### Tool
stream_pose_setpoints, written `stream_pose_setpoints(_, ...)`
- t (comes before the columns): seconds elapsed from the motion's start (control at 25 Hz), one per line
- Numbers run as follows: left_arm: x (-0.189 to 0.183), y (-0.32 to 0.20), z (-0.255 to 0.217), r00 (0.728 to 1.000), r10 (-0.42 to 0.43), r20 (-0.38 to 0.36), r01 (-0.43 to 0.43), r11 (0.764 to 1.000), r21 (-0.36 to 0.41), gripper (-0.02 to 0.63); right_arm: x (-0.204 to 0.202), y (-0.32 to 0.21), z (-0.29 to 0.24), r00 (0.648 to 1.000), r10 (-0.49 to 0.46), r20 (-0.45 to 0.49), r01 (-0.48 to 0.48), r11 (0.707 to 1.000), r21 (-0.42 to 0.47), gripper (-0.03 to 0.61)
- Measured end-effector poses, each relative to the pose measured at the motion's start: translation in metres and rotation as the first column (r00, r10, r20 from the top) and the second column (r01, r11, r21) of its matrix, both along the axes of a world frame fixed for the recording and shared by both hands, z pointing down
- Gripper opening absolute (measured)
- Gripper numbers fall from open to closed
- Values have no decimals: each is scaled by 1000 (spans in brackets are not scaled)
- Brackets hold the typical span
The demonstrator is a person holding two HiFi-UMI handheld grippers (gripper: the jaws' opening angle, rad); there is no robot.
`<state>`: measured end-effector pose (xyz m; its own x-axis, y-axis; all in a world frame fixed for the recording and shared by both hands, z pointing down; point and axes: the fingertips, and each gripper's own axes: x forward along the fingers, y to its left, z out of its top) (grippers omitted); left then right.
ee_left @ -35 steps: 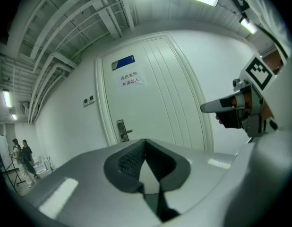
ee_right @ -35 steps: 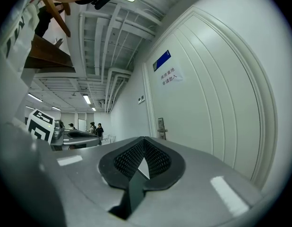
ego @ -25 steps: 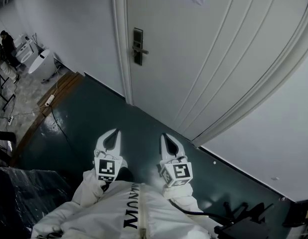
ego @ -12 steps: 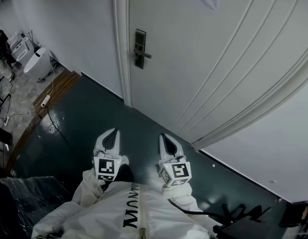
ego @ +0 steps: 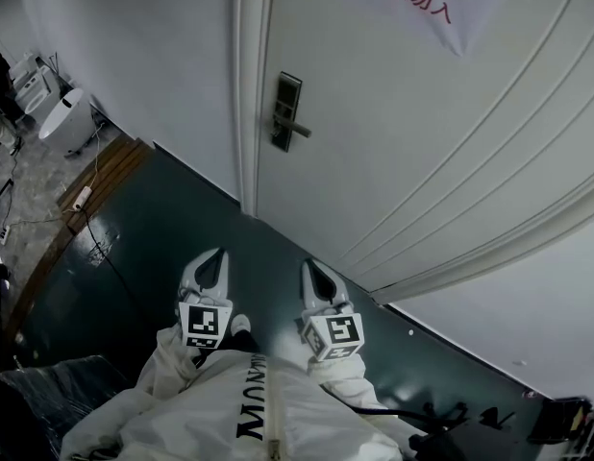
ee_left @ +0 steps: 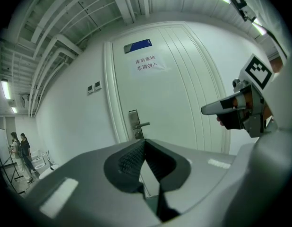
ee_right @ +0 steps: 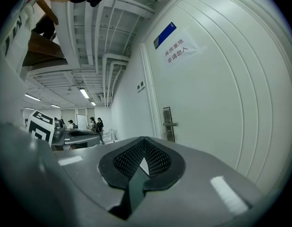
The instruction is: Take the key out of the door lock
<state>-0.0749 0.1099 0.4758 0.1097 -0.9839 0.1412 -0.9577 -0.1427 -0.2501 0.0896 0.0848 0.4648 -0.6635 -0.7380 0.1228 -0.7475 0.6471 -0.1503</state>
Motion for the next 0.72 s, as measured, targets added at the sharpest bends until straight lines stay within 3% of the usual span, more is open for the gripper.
stream_pose_setpoints(0.2, -34, -34, 3, 1000, 9, -6, -9, 1000, -10, 0, -34, -33, 4, 1000, 9, -14, -9, 1000, -18, 0)
stream_pose_setpoints(0.72, -71, -85, 13, 996, 81, -33, -82, 996, -27, 0, -76, -84, 6, 996, 71, -47, -72, 997, -29, 0)
